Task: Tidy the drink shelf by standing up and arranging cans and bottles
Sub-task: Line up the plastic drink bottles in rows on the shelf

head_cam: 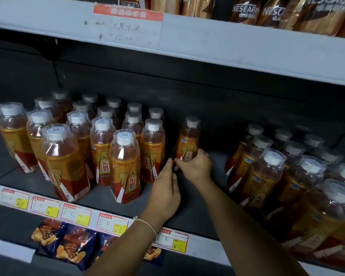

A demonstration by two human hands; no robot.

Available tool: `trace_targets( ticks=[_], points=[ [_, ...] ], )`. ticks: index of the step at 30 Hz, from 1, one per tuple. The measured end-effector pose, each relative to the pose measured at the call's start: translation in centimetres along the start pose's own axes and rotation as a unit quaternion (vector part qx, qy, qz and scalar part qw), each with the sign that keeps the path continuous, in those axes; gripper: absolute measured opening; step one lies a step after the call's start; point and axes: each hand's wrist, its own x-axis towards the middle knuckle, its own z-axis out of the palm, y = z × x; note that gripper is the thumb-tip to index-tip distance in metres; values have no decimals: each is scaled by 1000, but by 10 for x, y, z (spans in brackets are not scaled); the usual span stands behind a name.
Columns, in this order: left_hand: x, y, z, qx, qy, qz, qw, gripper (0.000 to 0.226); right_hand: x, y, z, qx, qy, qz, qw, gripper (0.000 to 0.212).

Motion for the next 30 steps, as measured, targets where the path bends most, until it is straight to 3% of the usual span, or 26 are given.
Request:
trace_targets(
  ticks=[11, 14, 18, 24, 30],
  points=[
    [1, -1, -2, -90, -2, -33, 995, 38, -76, 13, -45, -4, -9, -31, 999, 58],
    [1, -3, -2, -80, -30, -28, 996, 28, -91, 19, -56, -2, 2, -35, 999, 60],
    [-3, 0, -4, -93, -72, -21, 993, 32, -109, 27, -71, -11, -9, -20, 1000, 69],
    [-14, 16, -6, -111, -138, 9, 984, 32, -138, 47, -94, 25, 3, -3, 1000, 43],
    [-33, 39, 6, -132, -226, -1, 965, 34, -157, 71, -118, 40, 42, -9, 998, 58]
  ],
)
